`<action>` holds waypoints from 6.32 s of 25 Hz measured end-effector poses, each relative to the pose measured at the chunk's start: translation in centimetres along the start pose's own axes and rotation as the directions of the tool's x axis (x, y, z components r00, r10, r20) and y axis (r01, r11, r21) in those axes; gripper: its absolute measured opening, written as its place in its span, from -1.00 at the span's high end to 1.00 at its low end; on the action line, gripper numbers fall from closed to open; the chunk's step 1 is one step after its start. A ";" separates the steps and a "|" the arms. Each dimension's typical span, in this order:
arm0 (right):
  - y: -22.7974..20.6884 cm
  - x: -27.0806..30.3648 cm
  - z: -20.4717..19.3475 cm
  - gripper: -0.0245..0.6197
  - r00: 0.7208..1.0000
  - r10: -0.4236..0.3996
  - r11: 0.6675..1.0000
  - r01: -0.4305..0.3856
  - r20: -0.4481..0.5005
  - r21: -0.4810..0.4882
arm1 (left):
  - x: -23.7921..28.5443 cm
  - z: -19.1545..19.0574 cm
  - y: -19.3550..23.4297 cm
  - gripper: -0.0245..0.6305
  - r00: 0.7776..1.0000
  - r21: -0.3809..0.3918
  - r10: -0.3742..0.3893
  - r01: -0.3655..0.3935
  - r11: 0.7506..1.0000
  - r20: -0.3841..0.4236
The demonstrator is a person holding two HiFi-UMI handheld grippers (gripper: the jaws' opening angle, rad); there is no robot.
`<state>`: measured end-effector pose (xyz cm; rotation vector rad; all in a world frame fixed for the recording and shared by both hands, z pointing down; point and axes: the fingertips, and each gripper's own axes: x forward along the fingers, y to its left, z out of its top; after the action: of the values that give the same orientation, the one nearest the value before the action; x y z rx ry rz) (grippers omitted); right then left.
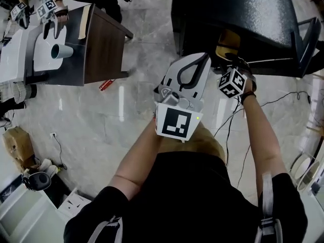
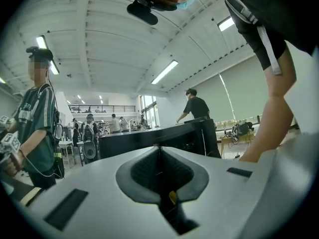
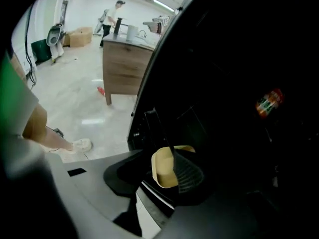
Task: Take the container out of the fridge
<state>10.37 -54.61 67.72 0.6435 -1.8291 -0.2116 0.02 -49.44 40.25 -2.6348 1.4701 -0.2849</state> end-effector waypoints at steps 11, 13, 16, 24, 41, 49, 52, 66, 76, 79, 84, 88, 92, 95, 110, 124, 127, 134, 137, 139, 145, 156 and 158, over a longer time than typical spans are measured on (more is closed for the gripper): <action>1.5 9.2 -5.9 0.40 0.978 0.128 0.988 -0.139 -0.165 -0.060 | 1.3 -3.3 1.1 0.85 0.998 -0.041 0.026 -0.028 0.999 -0.059; 1.9 10.5 -6.8 0.40 0.971 0.137 0.986 -0.152 -0.195 -0.066 | 1.3 -4.0 1.1 0.85 0.997 -0.052 0.028 -0.031 0.998 -0.070; 2.3 11.9 -8.1 0.40 0.959 0.156 0.982 -0.175 -0.236 -0.064 | 1.2 -4.9 1.1 0.85 0.995 -0.069 0.038 -0.044 0.997 -0.087; 2.6 12.4 -8.6 0.80 0.942 0.217 0.960 -0.254 -0.257 -0.117 | 0.6 -5.9 1.7 0.85 0.993 -0.067 0.057 -0.064 0.996 -0.104; 11.2 2.7 -6.3 0.81 0.898 0.401 0.910 -0.413 -0.183 -0.033 | -3.8 -2.6 1.8 0.85 0.999 -0.055 0.040 -0.041 0.998 -0.028; 14.4 -4.1 -1.5 0.80 0.937 0.345 0.938 -0.346 -0.057 -0.014 | -7.6 0.2 2.1 0.85 1.000 0.021 -0.018 0.018 1.000 0.002; 13.6 -7.8 1.6 0.80 0.962 0.270 0.962 -0.271 0.024 0.042 | -8.8 2.2 1.8 0.85 0.999 0.030 -0.043 0.042 0.999 0.034; 8.9 -23.6 14.7 0.80 0.899 -0.168 0.907 -0.020 0.405 0.420 | -13.2 6.8 3.2 0.85 0.983 -0.013 -0.064 0.068 0.998 0.172; 3.5 -33.0 17.7 0.80 0.736 -0.461 0.793 0.093 0.495 0.601 | -12.7 8.1 1.0 0.85 0.968 -0.092 -0.105 0.128 0.987 0.227; 2.4 -34.1 18.4 0.80 0.673 -0.522 0.775 0.119 0.523 0.621 | -12.5 8.2 1.1 0.85 0.967 -0.153 -0.089 0.129 0.980 0.239; 2.0 -36.0 17.7 0.80 0.649 -0.567 0.740 0.132 0.507 0.659 | -12.1 8.7 0.1 0.85 0.964 -0.139 -0.104 0.141 0.980 0.246; 2.0 -37.6 16.8 0.80 0.663 -0.573 0.730 0.146 0.482 0.668 | -12.3 9.5 -1.5 0.85 0.959 -0.117 -0.121 0.155 0.981 0.255; 2.9 -39.0 15.3 0.80 0.702 -0.553 0.739 0.165 0.448 0.653 | -13.1 10.7 -3.1 0.85 0.958 -0.074 -0.132 0.155 0.985 0.253; 2.9 -41.7 16.2 0.80 0.591 -0.603 0.733 0.147 0.535 0.664 | -14.2 11.6 -4.2 0.85 0.958 -0.069 -0.125 0.147 0.987 0.258; 12.0 -52.4 9.4 0.80 0.501 -0.573 0.771 0.063 0.648 0.633 | -23.8 14.8 -17.6 0.85 0.966 -0.025 -0.091 0.100 0.995 0.242; 20.6 -62.6 3.9 0.80 0.431 -0.553 0.791 0.002 0.713 0.612 | -32.9 17.7 -29.6 0.85 0.966 0.064 -0.097 0.084 0.994 0.240; 21.1 -63.2 2.8 0.80 0.442 -0.547 0.794 0.005 0.711 0.608 | -33.8 18.5 -30.6 0.85 0.964 0.073 -0.086 0.069 0.995 0.253; 21.3 -63.6 1.3 0.80 0.440 -0.554 0.792 0.019 0.706 0.610 | -34.2 19.3 -31.0 0.85 0.959 0.063 -0.050 0.034 0.997 0.278; 21.2 -63.9 1.1 0.80 0.430 -0.566 0.784 0.016 0.703 0.621 | -34.0 19.3 -31.7 0.85 0.963 0.122 -0.080 0.050 0.991 0.257; 21.2 -64.1 1.1 0.80 0.433 -0.567 0.784 0.021 0.701 0.620 | -33.9 19.5 -32.1 0.85 0.965 0.153 -0.099 0.062 0.986 0.243; 21.3 -64.5 1.7 0.80 0.423 -0.578 0.776 0.018 0.698 0.631 | -34.3 19.2 -32.1 0.85 0.968 0.170 -0.115 0.078 0.982 0.221; 23.1 -64.9 1.6 0.80 0.430 -0.574 0.783 0.038 0.697 0.621 | -35.7 18.7 -32.8 0.85 0.966 0.186 -0.135 0.094 0.978 0.220; 23.1 -65.7 2.1 0.80 0.399 -0.590 0.772 0.022 0.702 0.636 | -36.0 18.8 -32.9 0.85 0.965 0.183 -0.135 0.094 0.979 0.225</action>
<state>15.51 -1.23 23.25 1.5411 -2.8276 -0.3400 12.92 -1.47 24.11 -2.5180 1.1673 -0.0963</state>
